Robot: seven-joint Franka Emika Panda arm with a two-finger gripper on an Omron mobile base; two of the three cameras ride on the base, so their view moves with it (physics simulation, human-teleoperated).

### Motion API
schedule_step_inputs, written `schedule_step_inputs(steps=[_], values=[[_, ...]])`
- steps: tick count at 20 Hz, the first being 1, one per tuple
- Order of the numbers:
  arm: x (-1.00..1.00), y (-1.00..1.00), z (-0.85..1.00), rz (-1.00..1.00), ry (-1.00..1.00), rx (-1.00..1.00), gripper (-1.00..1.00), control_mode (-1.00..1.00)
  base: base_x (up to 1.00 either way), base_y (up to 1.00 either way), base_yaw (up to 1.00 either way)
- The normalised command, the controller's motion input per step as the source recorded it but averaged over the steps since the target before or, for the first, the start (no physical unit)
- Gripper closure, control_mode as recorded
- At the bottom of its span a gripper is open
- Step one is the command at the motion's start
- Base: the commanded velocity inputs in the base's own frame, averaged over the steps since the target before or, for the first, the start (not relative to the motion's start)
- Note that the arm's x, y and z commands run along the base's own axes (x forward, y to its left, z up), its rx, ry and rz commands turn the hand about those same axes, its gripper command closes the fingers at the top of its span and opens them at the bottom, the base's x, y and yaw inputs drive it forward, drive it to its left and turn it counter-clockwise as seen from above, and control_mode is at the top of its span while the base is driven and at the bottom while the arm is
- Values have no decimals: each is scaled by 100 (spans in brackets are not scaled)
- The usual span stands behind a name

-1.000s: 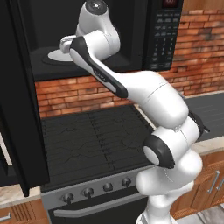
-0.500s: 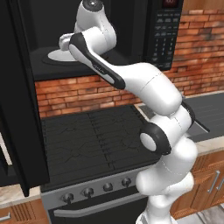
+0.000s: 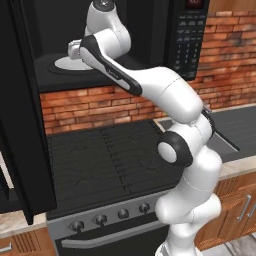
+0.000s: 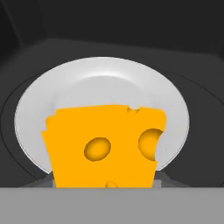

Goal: Pick the cheese from the counter and place it in the microwave. Then turn on the microwave.

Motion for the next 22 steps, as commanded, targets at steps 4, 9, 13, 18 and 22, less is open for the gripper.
schedule_step_inputs(steps=[4,9,13,18,22], values=[[30,0,-9,0,5,0,100,-100,0,0,0],[19,1,-13,0,4,0,100,-100,0,0,0],[18,11,-14,0,4,0,-100,-100,0,0,0],[15,2,-1,0,1,0,-100,-100,0,0,0],[10,0,0,0,0,0,-100,-100,0,0,0]])
